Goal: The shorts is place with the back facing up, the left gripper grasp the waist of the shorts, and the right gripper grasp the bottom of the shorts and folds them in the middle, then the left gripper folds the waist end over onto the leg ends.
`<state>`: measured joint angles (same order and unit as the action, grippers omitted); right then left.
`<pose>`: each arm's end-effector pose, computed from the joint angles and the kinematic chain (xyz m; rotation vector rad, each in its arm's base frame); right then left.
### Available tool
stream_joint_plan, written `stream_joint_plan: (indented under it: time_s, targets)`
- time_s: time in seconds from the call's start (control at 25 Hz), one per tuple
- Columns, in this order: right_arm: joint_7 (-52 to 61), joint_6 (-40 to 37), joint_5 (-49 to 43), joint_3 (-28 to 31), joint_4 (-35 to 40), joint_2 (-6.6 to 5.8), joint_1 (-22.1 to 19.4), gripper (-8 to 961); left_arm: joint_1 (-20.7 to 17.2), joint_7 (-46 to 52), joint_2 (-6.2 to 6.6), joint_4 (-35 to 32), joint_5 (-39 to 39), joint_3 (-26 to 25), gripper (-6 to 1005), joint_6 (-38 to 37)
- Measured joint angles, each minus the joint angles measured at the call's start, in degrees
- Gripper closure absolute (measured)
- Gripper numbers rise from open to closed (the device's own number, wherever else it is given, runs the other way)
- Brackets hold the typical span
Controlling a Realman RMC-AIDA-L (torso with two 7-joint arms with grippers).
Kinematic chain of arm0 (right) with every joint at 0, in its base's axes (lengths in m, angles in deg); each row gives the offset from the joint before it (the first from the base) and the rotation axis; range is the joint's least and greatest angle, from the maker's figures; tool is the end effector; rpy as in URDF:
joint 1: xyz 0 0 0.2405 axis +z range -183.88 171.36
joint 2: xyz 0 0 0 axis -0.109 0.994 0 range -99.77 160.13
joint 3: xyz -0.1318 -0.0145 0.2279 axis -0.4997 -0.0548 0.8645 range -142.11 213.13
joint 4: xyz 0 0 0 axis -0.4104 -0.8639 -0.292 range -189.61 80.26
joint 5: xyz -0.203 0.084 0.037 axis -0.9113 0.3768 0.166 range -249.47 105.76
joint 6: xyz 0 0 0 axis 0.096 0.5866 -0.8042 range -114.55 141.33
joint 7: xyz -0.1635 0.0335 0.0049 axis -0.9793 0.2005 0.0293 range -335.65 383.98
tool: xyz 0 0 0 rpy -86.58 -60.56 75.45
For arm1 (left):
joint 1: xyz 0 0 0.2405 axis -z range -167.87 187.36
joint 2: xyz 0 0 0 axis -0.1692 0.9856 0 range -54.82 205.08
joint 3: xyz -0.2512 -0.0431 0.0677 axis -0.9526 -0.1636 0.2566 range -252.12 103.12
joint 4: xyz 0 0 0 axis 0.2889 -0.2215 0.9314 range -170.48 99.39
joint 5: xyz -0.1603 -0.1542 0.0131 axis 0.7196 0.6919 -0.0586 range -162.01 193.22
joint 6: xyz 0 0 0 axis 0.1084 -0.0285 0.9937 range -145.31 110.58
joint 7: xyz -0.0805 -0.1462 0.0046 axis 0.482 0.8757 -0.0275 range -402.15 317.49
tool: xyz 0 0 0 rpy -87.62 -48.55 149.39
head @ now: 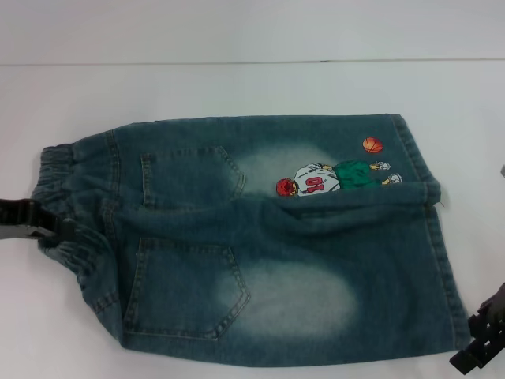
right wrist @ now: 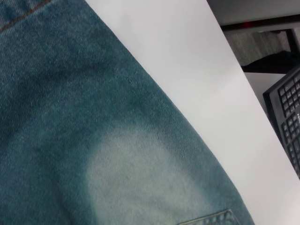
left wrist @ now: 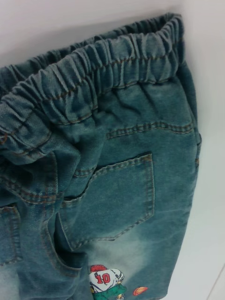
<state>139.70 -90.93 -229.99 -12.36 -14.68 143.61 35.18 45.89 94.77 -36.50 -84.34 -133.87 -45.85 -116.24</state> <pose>0.3029 0.3229 0.0020 2.6838 -1.2273 0.5574 -0.3191 0.3566 0.0633 -2.2769 -1.8307 -0.0913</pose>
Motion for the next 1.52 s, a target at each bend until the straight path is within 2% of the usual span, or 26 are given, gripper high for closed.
stream_joint_plan:
  time_s: [0.48,0.76,0.84,1.08,1.52]
  targets:
    - [-0.7,0.0,2.2,0.4,-0.4,0.13,0.8,12,-0.1,0.0,0.02,0.0,0.0,0.0,954,0.0]
    - [-2.9,0.6,3.1,0.5,0.1,1.06,0.9,15,0.1,-0.1,0.02,0.0,0.0,0.0,954,0.1]
    - [-2.9,0.9,3.1,0.4,0.1,1.17,1.1,174,0.2,-0.1,0.04,0.0,0.0,0.0,954,0.2]
    - [-2.9,1.3,3.0,0.1,0.2,1.19,1.6,416,0.4,0.0,0.18,0.0,0.1,0.0,953,0.2]
    - [-2.8,1.8,2.8,0.2,-0.2,0.81,2.1,692,0.3,0.4,0.24,0.0,0.7,0.0,953,0.3]
